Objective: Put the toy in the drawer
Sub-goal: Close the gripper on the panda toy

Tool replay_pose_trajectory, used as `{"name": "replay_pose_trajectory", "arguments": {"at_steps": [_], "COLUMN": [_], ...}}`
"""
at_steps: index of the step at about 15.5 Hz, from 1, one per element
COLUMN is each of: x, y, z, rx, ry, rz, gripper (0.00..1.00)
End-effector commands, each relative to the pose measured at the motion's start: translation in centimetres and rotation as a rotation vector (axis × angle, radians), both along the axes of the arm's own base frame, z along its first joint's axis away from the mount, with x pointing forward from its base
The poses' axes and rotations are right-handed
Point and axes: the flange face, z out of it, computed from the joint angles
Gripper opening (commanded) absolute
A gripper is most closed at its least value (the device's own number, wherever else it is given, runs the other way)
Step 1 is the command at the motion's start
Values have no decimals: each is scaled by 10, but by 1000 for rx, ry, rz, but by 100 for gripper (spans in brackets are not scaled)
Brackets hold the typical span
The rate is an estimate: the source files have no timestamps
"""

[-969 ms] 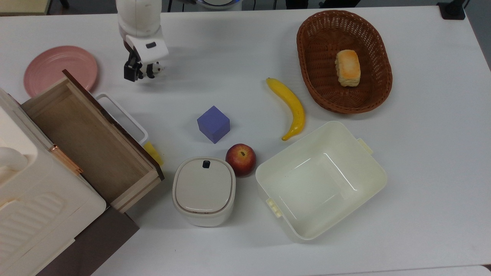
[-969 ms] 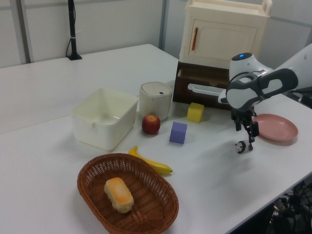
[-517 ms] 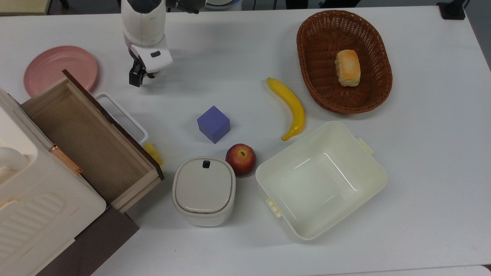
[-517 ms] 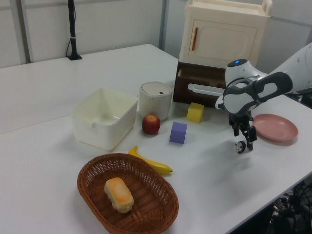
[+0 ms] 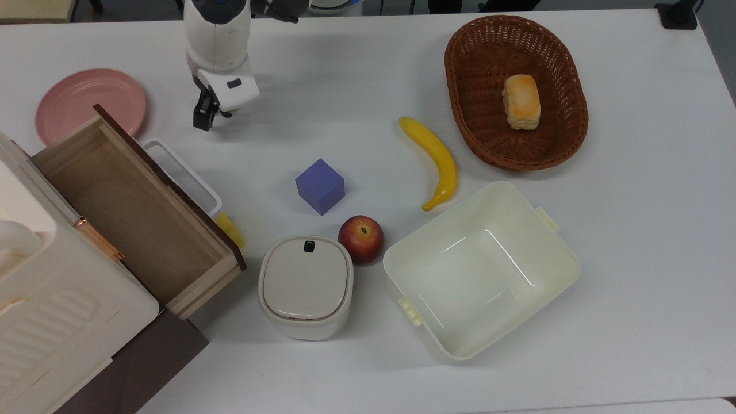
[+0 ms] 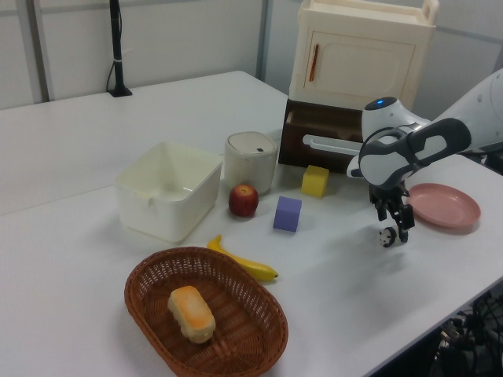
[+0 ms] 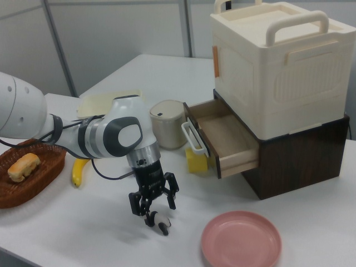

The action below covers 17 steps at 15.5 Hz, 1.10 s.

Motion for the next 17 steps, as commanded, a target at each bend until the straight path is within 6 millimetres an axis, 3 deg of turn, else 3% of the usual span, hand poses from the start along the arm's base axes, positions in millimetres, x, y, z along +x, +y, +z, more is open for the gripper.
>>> {"name": "replay_pose_trajectory", "arguments": {"at_steps": [1, 2, 3, 8, 11, 17], "x": [2, 2, 2, 3, 4, 4], "y": [3, 3, 4, 9, 12, 13], "z": [-3, -5, -5, -6, -6, -7], "rx": [-24, -32, -32, -52, -60, -64], "ry": [-11, -7, -7, 0, 4, 7], "rz": [7, 14, 17, 37, 46, 51], "gripper": [81, 62, 53, 26, 16, 11]}}
